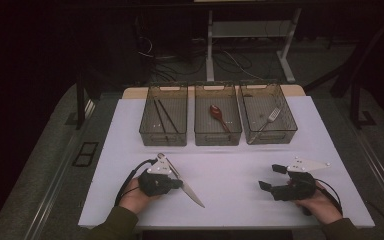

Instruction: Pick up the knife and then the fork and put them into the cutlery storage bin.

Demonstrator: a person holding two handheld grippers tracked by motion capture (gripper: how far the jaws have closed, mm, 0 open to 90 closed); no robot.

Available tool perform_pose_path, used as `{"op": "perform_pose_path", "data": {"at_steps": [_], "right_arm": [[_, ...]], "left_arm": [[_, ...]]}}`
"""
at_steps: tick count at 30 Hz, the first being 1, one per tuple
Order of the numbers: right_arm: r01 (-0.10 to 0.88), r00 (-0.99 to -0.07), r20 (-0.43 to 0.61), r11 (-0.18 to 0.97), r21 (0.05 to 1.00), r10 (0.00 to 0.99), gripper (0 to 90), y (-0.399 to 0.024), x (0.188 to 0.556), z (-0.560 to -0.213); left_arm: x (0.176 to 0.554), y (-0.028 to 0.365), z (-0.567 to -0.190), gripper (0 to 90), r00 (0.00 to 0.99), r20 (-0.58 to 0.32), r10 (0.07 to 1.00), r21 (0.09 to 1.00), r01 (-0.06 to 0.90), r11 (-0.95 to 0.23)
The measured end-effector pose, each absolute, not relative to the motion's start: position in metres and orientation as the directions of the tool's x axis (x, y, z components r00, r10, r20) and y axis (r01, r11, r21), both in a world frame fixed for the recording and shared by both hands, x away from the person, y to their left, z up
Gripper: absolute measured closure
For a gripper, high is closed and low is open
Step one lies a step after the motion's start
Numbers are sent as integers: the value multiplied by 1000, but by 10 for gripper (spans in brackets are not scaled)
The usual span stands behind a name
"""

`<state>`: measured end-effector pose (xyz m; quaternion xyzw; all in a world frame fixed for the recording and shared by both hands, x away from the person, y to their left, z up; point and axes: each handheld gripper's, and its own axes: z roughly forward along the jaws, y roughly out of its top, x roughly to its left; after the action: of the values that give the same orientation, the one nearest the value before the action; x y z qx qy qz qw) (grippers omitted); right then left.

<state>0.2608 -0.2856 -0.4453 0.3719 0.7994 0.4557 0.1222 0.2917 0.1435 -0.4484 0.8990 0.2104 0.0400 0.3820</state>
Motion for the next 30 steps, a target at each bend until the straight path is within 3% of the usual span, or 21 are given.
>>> {"op": "perform_pose_path", "data": {"at_steps": [30], "right_arm": [[487,-689,154,295,822,708,170,-288,262,-445]], "left_arm": [[349,83,-451,892,906,3,424,719,293,-630]]}}
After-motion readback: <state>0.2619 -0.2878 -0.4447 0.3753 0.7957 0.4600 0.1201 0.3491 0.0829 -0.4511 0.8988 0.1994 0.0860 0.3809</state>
